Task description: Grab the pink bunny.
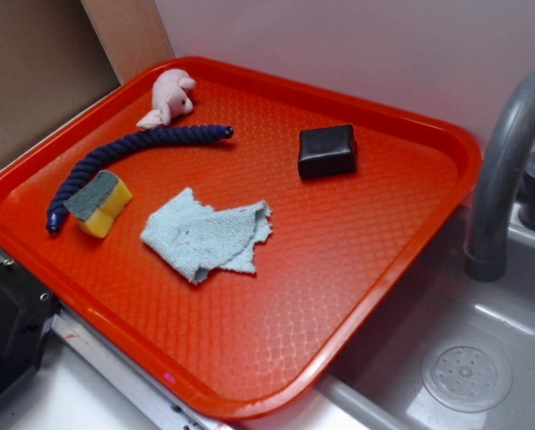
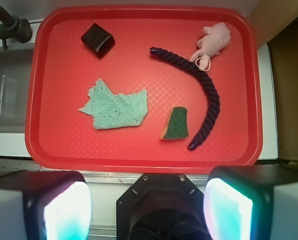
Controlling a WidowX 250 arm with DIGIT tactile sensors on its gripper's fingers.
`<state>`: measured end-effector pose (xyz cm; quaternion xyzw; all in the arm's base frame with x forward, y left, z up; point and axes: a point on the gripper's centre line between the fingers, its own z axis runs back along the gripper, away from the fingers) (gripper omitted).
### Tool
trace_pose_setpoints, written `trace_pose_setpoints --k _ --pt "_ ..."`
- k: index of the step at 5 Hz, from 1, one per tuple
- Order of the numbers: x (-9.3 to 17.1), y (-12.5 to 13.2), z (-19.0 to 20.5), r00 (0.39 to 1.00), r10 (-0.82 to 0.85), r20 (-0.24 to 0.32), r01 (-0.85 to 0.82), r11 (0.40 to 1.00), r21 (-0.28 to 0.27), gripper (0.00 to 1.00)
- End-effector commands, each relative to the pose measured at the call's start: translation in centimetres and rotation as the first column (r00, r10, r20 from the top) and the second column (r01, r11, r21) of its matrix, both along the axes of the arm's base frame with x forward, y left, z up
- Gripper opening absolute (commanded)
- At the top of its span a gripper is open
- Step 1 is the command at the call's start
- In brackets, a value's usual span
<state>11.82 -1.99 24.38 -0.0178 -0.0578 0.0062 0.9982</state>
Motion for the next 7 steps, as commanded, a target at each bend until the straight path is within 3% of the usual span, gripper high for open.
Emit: trace_pose_setpoints --k 1,2,4,5,6,7 --pt "0.0 0.0 0.0 1.000 0.000 0.000 0.000 1.000 0.000 1.00" --pt "1.3 2.2 -1.7 0.980 0.198 0.002 -0.198 0.980 -0.014 1.00" --pt "3.8 6.5 -6.5 0.800 0.582 0.146 -0.586 0.810 -0.015 1.00" --pt "6.3 9.9 -9.1 0.718 0.672 0.180 -0.679 0.733 -0.030 1.00" --pt "9.4 12.0 -10.9 0.670 0.692 0.267 -0.711 0.702 -0.036 1.00" --pt "12.5 13.6 -12.0 0.642 0.706 0.300 -0.728 0.684 -0.051 1.00"
